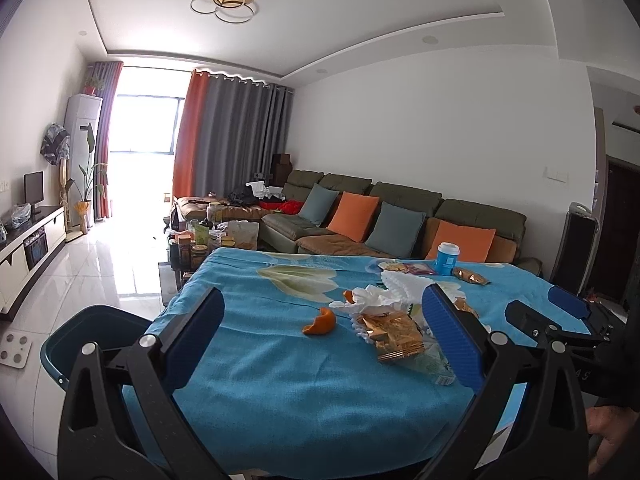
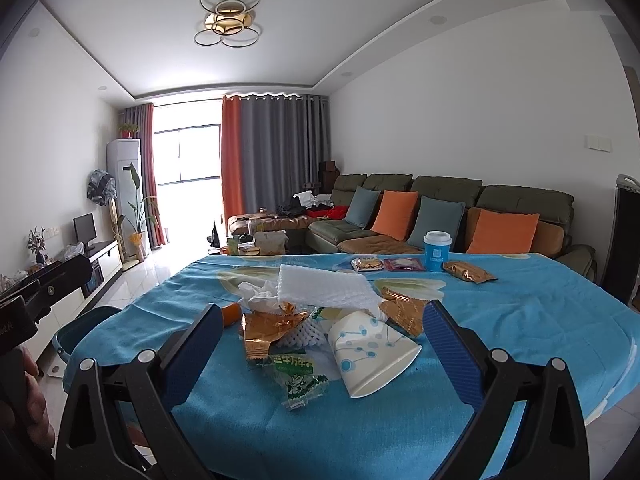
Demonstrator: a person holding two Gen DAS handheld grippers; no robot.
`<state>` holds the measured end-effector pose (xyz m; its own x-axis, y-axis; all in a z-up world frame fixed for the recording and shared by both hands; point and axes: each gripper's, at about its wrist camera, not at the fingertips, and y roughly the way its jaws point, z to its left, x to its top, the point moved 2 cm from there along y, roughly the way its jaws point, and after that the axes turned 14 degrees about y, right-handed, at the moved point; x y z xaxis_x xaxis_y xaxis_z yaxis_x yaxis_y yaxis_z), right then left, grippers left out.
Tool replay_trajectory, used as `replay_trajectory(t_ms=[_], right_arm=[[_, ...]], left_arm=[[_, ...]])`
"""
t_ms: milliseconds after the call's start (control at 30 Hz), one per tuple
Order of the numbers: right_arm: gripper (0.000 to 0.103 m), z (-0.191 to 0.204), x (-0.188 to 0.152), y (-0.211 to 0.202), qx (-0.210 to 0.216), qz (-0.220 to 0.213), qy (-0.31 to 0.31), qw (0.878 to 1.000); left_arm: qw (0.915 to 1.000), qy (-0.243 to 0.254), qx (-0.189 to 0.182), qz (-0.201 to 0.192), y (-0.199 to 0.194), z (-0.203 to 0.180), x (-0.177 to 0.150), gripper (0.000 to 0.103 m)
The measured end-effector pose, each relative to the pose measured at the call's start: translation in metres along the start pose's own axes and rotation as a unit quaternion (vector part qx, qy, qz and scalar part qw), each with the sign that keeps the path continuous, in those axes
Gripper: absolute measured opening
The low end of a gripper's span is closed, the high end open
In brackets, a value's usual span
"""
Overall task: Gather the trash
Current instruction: 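Move the left tool to the orange peel and close its fingers on it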
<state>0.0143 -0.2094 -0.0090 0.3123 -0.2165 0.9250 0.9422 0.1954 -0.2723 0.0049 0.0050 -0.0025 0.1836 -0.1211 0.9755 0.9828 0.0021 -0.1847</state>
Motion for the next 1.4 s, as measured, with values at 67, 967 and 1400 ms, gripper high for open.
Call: replay_trajectory(t_ms=[67,967,1400], right_arm=[[0.096,0.000,0.000,0.001,0.001,0.001,-0.002,1.000],[0.096,0.011,-0.035,0.063,0.022,0.125,-0.049,0.991],[0.066,0.001,-0.053,0.099,0.038,0.202,-0.038,0.978]], left_arm=[[1.0000,-0.002,0.001,0.003,0.000,0.000,0.000,0.097],[0.9947,0.007,-0.031,0.098,0.081,0.006,-0.013,0.097],[0.9889,0.016,-0.046,0.140,0.139,-0.003,-0.023,0.097]])
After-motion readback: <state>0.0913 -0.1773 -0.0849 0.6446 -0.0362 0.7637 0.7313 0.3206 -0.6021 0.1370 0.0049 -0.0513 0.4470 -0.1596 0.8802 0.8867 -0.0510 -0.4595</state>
